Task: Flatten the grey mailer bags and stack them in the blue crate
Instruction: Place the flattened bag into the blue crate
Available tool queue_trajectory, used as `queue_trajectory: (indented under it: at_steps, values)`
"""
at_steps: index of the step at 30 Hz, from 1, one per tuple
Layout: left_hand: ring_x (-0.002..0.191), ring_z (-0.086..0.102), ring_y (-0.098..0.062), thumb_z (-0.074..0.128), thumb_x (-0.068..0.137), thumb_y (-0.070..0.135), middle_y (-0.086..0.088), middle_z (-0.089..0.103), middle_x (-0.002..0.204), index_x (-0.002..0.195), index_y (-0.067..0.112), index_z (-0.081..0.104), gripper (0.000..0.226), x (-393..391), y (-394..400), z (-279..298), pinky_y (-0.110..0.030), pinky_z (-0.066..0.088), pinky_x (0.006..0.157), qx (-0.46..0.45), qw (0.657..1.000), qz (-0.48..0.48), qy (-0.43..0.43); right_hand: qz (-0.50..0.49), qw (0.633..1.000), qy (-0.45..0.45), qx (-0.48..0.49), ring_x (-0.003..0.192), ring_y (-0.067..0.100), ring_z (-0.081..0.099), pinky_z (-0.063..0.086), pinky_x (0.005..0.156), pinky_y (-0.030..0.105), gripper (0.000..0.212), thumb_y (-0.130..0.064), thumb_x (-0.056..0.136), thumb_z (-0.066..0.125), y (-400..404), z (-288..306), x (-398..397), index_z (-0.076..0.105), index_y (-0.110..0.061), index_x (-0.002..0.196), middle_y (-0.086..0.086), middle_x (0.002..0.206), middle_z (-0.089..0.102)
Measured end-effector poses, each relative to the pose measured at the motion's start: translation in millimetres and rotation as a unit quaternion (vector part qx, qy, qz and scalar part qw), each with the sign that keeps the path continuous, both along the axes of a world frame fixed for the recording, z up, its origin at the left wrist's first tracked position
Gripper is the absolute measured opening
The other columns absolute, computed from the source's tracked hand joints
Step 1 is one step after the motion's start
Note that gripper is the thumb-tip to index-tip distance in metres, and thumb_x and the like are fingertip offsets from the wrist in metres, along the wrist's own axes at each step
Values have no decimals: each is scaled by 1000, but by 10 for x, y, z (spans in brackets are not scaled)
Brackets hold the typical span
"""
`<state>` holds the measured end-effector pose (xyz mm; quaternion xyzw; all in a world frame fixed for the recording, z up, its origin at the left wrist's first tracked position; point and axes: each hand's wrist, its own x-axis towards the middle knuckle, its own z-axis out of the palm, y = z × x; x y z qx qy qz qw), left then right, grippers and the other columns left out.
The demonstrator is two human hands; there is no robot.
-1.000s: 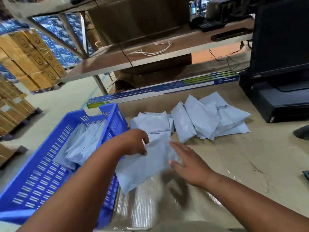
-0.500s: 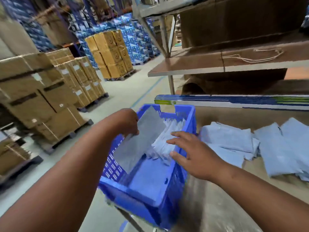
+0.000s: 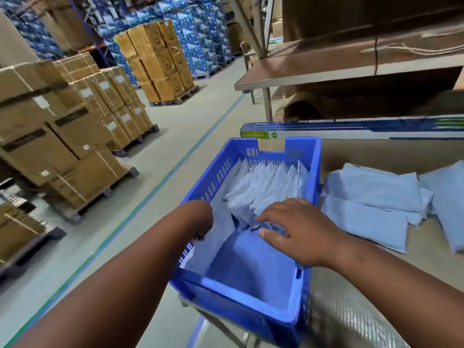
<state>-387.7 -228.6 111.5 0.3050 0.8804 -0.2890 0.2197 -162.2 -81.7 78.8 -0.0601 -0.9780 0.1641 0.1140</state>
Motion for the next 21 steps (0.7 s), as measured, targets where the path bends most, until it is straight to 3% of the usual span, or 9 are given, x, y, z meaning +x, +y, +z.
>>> queue_trajectory:
  at_steps: [3,6,11,15,18,21]
  values:
    - [110,73,-21,76,93,20,-2,77,119,122,13,77,29,-33,13,-147,-34,56,93,-27,997,-62,29,-14,1000,1,-8,104,14,61,40,98,34,43,-61,97,40,-16,1,18,68,-35,118,-14,111,69]
    - [120,67,-29,75,91,17,-4,70,129,131,17,69,40,-100,30,-261,-43,55,94,-21,996,-63,61,-20,1000,-1,-11,104,13,61,41,99,33,43,-61,98,41,-29,1,37,68,-36,121,-14,111,70]
    - [128,62,-33,65,94,12,-6,62,141,144,16,58,50,-78,0,-267,-45,46,81,4,996,-30,85,-21,1000,4,-14,105,14,62,39,100,31,43,-61,98,41,-31,-11,52,70,-36,119,-14,110,70]
    - [129,61,-35,67,92,16,-6,60,143,147,19,55,57,-60,-10,-285,-48,50,87,15,996,9,87,-12,999,-6,-29,111,11,60,37,108,34,56,-69,94,34,-23,24,66,69,-37,124,-16,116,69]
    - [124,63,-32,61,93,14,-4,62,137,143,20,59,50,-4,-51,-257,-44,49,81,48,993,4,112,3,998,15,-55,113,9,57,35,113,33,51,-65,96,42,11,20,132,69,-36,126,-18,119,68]
    - [115,68,-26,56,97,17,2,67,126,134,24,65,39,119,-109,-182,-36,49,76,84,978,-21,187,5,995,43,-90,127,3,51,20,126,29,41,-57,98,52,91,-25,248,70,-34,127,-17,131,63]
